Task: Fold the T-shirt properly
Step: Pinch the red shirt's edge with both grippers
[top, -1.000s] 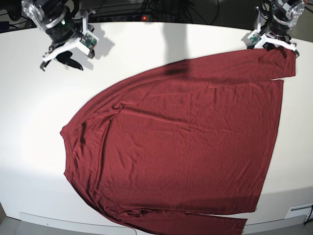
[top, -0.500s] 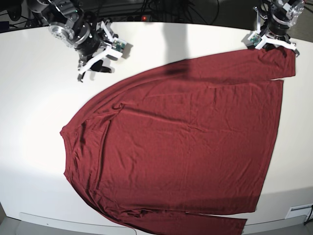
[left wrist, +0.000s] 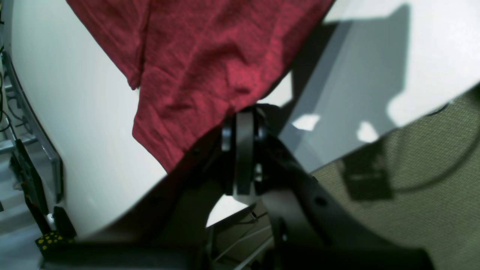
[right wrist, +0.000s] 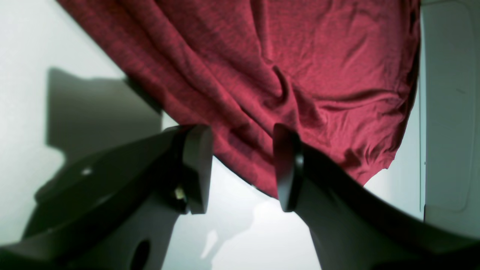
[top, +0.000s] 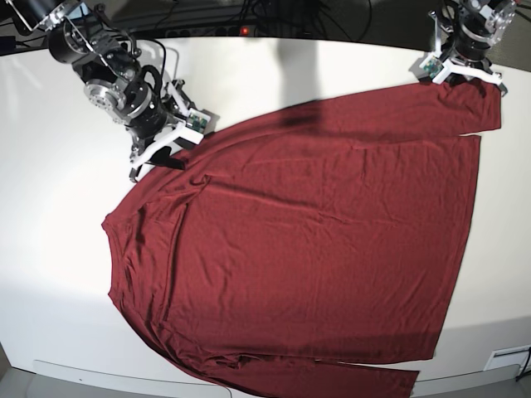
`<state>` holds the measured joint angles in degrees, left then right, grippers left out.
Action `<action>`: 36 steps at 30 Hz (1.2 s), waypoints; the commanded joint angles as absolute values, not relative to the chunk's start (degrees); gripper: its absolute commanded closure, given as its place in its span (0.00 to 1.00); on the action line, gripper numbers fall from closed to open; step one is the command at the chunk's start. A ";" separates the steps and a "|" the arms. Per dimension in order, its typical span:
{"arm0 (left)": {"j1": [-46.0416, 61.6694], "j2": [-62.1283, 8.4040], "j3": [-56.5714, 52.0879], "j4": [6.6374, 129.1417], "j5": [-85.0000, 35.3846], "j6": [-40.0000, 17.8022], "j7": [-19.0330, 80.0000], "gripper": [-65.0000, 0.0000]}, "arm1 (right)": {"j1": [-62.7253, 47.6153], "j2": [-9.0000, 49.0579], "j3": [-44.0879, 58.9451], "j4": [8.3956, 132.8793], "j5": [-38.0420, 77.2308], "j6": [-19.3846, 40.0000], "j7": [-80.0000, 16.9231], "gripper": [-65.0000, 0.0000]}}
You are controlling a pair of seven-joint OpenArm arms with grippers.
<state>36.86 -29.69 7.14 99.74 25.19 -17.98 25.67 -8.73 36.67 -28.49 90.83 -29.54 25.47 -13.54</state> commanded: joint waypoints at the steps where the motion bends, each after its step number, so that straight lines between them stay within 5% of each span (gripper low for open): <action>1: 37.95 -29.69 7.90 99.48 22.37 -21.65 26.13 1.00 | -8.16 37.30 -28.21 90.98 -28.21 26.30 -14.13 0.58; 21: 37.95 -29.67 7.90 99.48 22.33 -21.63 27.62 1.00 | -4.47 36.80 -28.25 87.07 -26.33 31.38 -11.00 0.61; 27: 37.95 -29.69 7.90 99.48 18.50 -21.32 27.59 1.00 | -4.43 36.69 -29.69 87.07 -26.39 31.09 -12.23 0.89; 29: 37.95 -29.69 7.90 99.48 16.75 -18.92 27.62 1.00 | -4.45 36.67 -29.71 87.07 -26.37 28.45 -13.26 1.00; 36: 38.41 -29.74 7.90 99.66 15.33 -9.17 23.62 1.00 | -4.45 36.73 -29.69 87.55 -24.10 13.34 -14.02 1.00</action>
